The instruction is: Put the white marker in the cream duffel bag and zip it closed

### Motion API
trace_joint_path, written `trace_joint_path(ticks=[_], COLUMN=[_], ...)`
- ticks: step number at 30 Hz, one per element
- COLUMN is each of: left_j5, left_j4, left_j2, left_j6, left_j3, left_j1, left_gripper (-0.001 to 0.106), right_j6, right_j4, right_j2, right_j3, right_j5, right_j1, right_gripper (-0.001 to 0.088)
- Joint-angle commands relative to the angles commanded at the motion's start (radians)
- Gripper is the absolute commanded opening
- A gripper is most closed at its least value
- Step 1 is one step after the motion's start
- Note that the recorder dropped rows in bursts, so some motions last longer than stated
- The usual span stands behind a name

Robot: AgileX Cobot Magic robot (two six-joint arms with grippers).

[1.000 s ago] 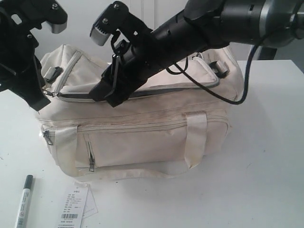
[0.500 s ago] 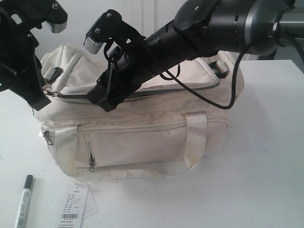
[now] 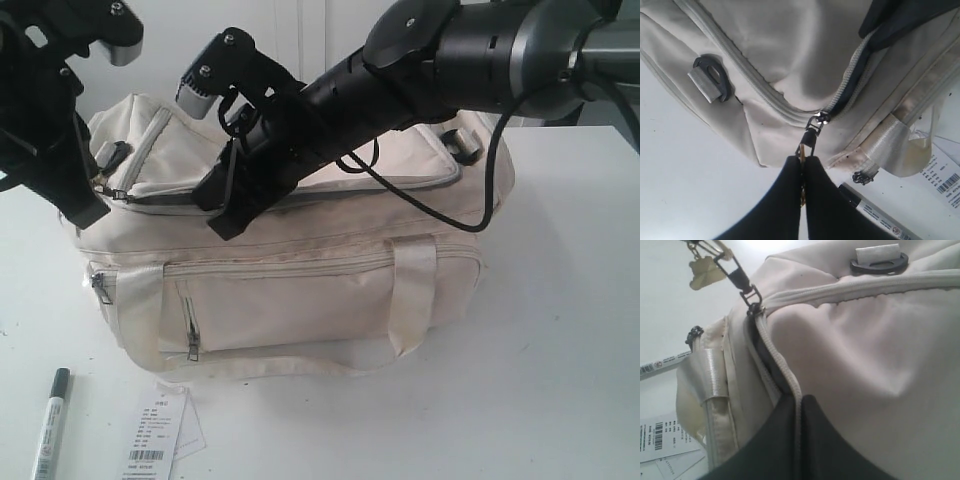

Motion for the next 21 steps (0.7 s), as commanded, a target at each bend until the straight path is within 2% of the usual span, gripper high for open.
trace_joint_path(ticks=[4, 11, 17, 21], left_j5=[0.058, 0.075, 0.057, 0.049], left_j4=[0.054, 0.131, 0.133, 0.123], left_j2=[0.000, 0.000, 0.000, 0.000], left_j6=[-0.018, -0.052, -0.062, -0.062], left_j3=[0.000, 0.000, 0.000, 0.000], left_j1=[0.000, 0.000, 0.000, 0.033], left_gripper=[0.000, 0.000, 0.000, 0.000], right_j6=[0.000, 0.000, 0.002, 0.002], right_j4=[0.000, 0.002, 0.001, 0.001], right_j2=[-0.014, -0.030, -0.039, -0.038], right_j3=[0.000, 0.000, 0.000, 0.000], right_j5=[0.002, 0.011, 0.015, 0.022], right_j1=[0.000, 0.000, 0.000, 0.000], right_gripper=[0.0000, 0.0000, 0.0000, 0.0000])
